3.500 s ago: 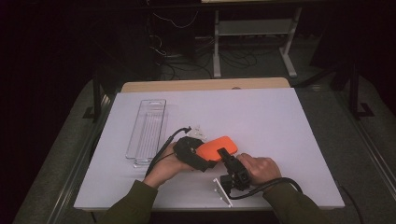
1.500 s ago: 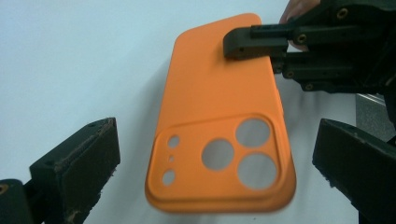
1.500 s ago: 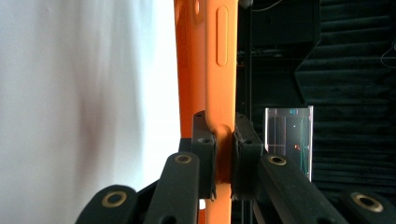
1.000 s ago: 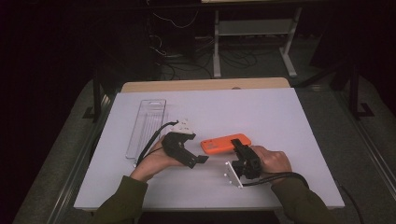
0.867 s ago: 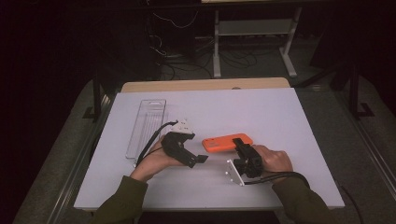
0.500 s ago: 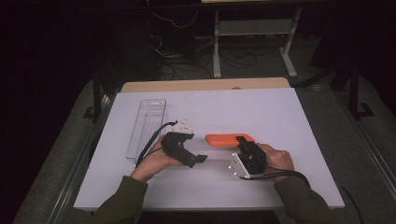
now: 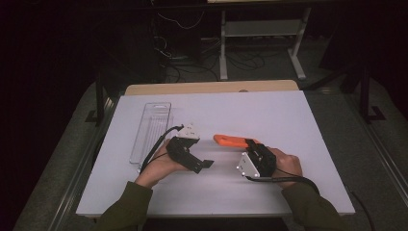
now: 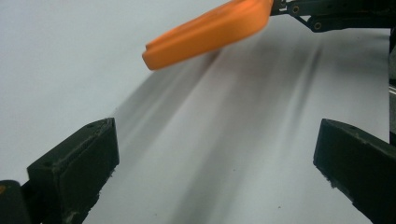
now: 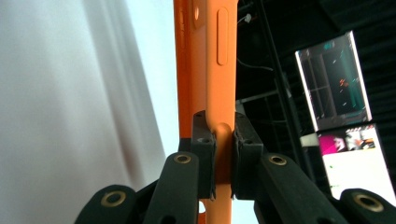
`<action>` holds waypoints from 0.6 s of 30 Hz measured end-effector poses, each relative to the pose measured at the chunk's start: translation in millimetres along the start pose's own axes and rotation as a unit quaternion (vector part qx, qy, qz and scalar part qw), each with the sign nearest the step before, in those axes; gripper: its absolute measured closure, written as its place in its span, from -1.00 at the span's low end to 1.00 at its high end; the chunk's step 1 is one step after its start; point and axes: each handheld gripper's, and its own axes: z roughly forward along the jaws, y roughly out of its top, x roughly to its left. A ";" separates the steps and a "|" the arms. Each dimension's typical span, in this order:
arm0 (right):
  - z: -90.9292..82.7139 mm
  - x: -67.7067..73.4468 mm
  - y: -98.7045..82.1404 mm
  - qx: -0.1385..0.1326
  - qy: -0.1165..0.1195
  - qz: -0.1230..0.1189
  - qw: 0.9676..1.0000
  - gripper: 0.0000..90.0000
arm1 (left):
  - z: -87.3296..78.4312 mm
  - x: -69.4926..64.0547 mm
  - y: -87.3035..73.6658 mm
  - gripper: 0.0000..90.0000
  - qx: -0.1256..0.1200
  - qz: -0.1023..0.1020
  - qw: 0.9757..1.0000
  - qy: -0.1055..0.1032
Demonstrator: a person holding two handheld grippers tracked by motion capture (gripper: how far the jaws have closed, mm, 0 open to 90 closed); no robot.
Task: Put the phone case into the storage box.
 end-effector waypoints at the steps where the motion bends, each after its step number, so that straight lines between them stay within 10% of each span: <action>1: 0.4 0.5 0.0 -0.001 -0.001 0.011 1.000 0.79 | 0.1 0.0 0.0 -1.00 0.001 0.000 1.000 0.000; 18: 2.6 -9.0 -3.1 0.011 0.021 0.071 0.997 0.79 | 0.2 1.2 -0.4 -1.00 0.010 0.008 1.000 0.004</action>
